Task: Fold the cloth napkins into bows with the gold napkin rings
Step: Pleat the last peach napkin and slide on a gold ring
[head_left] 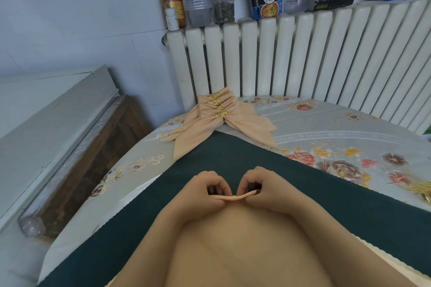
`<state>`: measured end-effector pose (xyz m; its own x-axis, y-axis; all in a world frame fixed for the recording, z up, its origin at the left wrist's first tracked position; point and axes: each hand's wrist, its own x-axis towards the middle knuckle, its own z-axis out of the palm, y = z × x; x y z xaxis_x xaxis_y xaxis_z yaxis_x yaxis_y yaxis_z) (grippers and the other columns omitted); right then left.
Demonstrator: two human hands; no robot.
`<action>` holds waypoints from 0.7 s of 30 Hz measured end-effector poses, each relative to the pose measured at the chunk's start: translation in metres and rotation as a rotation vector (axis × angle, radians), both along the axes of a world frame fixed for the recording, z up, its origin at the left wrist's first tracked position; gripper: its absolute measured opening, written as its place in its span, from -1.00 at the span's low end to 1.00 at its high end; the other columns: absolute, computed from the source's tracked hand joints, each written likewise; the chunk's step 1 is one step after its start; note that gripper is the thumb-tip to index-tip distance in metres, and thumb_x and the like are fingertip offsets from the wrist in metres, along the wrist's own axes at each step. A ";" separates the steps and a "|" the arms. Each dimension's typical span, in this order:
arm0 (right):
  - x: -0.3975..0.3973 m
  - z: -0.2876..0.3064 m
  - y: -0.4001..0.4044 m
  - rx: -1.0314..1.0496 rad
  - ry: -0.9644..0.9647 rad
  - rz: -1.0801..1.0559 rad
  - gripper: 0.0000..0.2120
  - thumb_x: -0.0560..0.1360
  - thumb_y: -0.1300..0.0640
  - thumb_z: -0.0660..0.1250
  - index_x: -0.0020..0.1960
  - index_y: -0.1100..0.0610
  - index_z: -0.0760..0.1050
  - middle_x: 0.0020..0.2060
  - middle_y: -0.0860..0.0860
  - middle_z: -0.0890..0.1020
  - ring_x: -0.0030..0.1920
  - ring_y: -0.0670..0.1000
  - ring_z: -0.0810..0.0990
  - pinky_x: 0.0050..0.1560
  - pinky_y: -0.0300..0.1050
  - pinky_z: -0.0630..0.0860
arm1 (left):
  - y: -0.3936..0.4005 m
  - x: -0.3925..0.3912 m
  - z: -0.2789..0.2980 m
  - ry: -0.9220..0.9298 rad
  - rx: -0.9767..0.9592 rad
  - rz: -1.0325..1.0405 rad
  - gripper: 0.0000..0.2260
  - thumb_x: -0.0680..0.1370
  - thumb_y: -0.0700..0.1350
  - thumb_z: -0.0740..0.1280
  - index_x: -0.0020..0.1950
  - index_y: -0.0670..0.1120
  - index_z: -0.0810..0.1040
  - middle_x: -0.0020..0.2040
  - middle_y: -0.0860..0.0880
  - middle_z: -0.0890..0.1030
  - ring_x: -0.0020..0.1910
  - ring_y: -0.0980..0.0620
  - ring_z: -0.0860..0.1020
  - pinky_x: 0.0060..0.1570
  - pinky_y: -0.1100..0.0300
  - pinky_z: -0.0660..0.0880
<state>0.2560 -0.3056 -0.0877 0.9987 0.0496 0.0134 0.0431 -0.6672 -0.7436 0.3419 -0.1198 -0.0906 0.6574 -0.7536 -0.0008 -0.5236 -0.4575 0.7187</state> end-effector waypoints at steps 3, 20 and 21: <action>0.000 0.004 -0.004 0.012 0.062 0.076 -0.87 0.39 0.21 0.41 -0.22 -0.02 0.62 -0.26 -0.06 0.60 -0.19 -0.14 0.52 -0.24 -0.36 0.42 | 0.003 0.003 0.002 0.027 0.075 -0.063 -0.80 0.34 -0.11 0.37 -0.25 0.23 0.61 -0.14 0.07 0.51 -0.12 0.12 0.44 -0.14 0.30 0.42; 0.006 -0.002 -0.003 -0.145 0.115 0.072 -0.78 0.42 -0.11 0.41 -0.31 -0.02 0.51 -0.15 -0.11 0.54 -0.02 -0.14 0.43 0.00 -0.16 0.46 | 0.002 0.005 0.009 0.060 0.252 -0.112 -0.89 0.35 0.07 0.51 -0.19 0.27 0.64 -0.07 0.16 0.46 0.06 0.18 0.37 0.05 0.26 0.38; 0.004 -0.001 -0.002 -0.174 0.129 0.076 -0.84 0.40 -0.11 0.42 -0.22 -0.07 0.49 -0.10 -0.14 0.49 0.02 -0.13 0.40 0.04 -0.18 0.43 | 0.002 0.002 0.009 0.038 0.273 -0.097 -0.87 0.34 0.09 0.51 -0.18 0.26 0.61 -0.07 0.17 0.47 0.06 0.16 0.37 0.05 0.24 0.38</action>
